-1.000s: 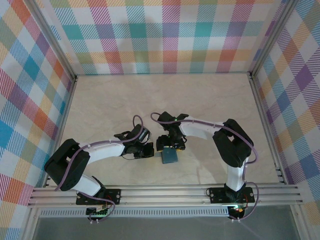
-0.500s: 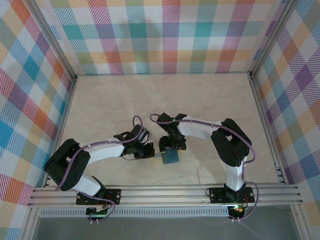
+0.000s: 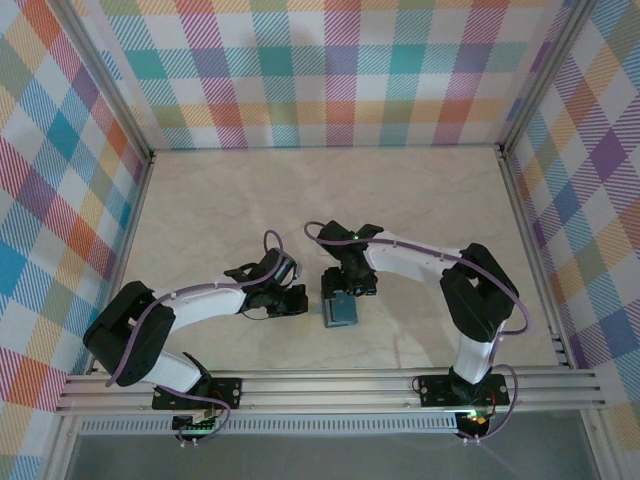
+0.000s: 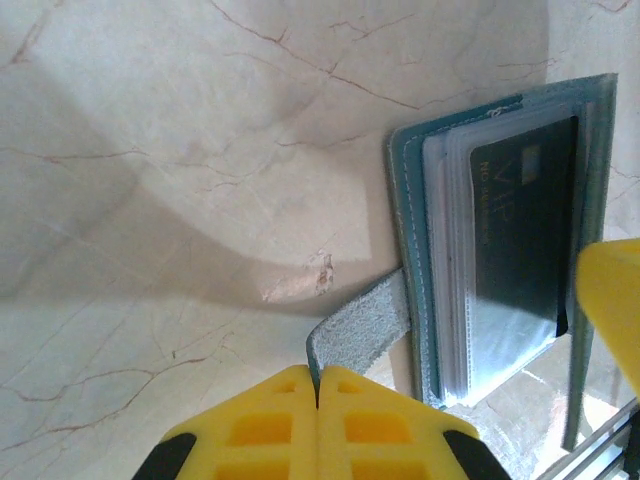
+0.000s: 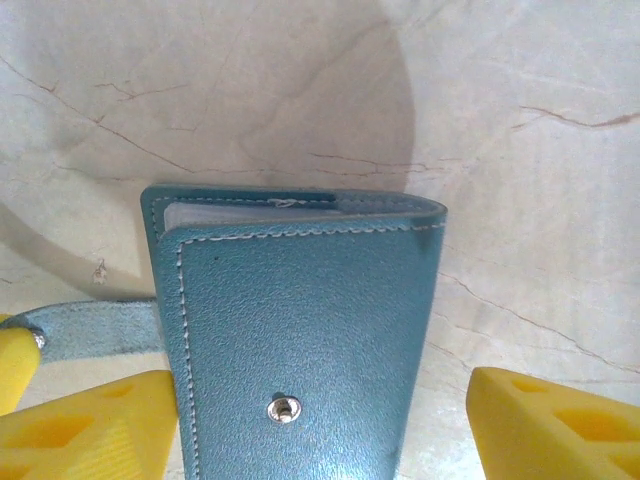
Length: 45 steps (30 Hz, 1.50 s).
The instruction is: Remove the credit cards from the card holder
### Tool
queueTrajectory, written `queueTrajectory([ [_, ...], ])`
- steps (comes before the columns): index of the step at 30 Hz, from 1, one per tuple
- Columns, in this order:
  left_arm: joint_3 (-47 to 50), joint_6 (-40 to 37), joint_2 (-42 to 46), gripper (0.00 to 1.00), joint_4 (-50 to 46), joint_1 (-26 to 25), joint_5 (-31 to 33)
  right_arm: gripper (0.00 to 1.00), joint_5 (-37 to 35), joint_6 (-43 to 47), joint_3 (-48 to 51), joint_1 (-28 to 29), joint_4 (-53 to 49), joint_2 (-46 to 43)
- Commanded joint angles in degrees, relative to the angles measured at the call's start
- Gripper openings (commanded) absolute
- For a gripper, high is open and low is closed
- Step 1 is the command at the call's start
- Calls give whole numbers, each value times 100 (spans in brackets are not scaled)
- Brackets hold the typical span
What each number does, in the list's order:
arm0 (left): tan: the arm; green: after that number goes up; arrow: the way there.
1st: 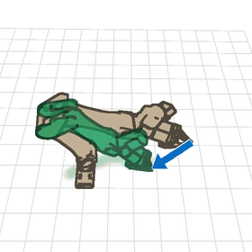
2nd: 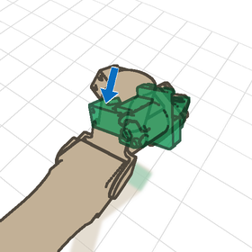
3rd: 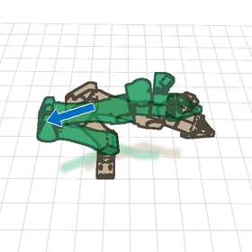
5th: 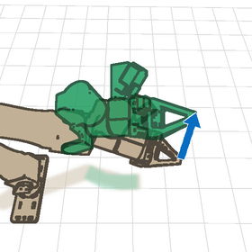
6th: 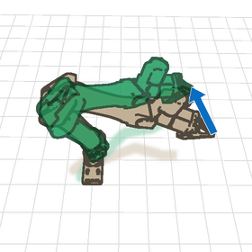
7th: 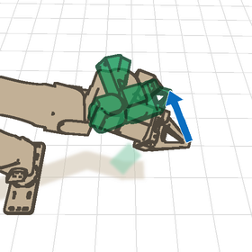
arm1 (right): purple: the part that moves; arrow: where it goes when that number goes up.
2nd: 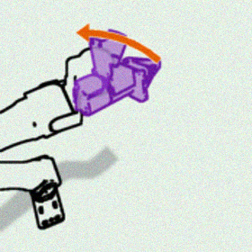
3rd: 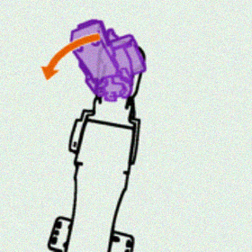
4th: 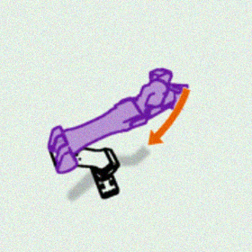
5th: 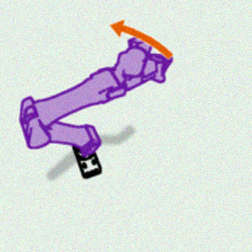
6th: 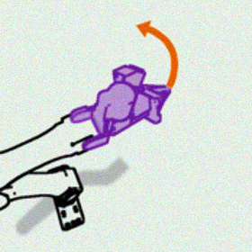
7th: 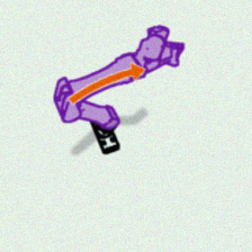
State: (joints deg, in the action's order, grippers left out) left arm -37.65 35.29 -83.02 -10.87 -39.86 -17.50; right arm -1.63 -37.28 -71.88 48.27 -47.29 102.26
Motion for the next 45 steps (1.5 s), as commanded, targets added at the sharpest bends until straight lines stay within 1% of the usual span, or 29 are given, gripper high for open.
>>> queueTrajectory([
  [1,5,-90,160,5,-362,104,139,75,-207,-34,146,27,-271,-251],
  [5,-52,-134,194,5,-455,102,239,72,-180,-34,258,6,-238,-475],
  [6,-82,-148,205,5,-665,101,277,70,-180,-34,292,-10,-236,-536],
  [11,-181,-204,207,5,-921,101,428,62,-84,5,487,-131,-126,-719],
  [15,-246,-233,206,6,-1101,103,556,52,-35,40,625,-233,-31,-890],
  [21,-357,-310,185,5,-1421,101,903,44,-3,89,844,-378,37,-1022],
  [25,-385,-305,158,6,-1544,101,1012,40,2,107,1013,-445,114,-1062],
  [30,-495,-364,144,6,-1838,101,1297,39,-48,93,1257,-511,311,-1068],
  [34,-566,-424,83,6,-1921,101,1354,39,-49,55,1440,-538,523,-982],
  [39,-605,-483,-36,6,-1845,101,1169,42,-53,-5,1671,-534,830,-768],
  [45,-587,-471,-188,6,-1751,106,983,42,-64,-25,1830,-538,1059,-590],
])
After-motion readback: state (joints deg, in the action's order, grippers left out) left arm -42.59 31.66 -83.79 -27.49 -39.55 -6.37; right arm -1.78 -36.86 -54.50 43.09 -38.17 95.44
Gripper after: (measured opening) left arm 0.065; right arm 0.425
